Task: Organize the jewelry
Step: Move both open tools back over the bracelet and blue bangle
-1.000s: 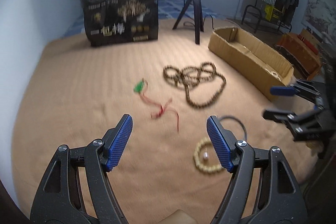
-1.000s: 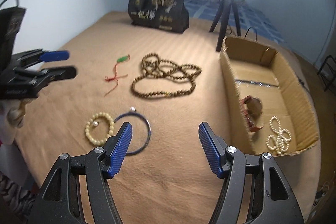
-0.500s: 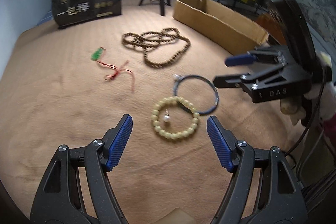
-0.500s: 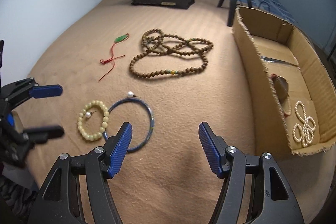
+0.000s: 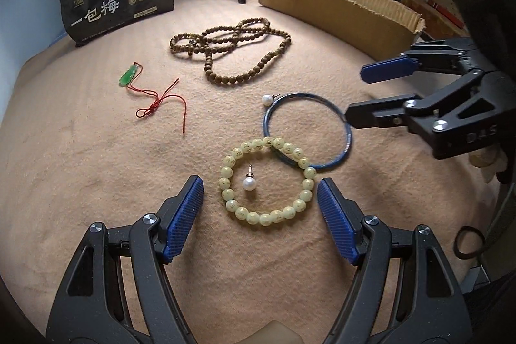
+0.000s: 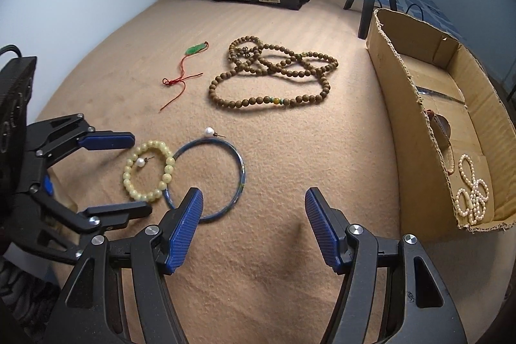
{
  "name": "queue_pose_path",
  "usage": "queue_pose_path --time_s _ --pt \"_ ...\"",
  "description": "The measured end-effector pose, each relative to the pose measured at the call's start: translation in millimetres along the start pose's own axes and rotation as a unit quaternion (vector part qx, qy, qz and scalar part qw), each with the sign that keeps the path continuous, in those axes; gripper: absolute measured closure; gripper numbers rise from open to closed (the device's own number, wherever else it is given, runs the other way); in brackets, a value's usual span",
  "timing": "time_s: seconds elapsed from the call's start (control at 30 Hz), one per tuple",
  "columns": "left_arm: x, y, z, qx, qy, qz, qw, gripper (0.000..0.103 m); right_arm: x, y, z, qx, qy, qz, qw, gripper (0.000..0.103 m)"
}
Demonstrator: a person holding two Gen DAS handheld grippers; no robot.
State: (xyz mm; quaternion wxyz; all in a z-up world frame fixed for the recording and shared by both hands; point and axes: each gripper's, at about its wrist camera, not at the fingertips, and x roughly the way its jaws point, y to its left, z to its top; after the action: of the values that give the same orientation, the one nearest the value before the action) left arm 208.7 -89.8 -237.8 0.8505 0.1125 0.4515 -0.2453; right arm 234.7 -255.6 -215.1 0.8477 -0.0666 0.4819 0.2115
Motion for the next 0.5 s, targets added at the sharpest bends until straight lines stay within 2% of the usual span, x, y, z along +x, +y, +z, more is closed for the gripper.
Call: queue_pose_path --time_s 0.33,0.5 --pt "4.6 11.7 1.2 -0.024 -0.002 0.024 0.9994 0.028 2.3 2.7 -1.1 -0.004 -0.001 0.005 1.000 0.038" --pt "1.3 20.9 -0.9 -0.039 -0.006 0.012 0.9992 0.028 6.3 8.2 -0.8 -0.013 0.001 0.006 1.000 0.038"
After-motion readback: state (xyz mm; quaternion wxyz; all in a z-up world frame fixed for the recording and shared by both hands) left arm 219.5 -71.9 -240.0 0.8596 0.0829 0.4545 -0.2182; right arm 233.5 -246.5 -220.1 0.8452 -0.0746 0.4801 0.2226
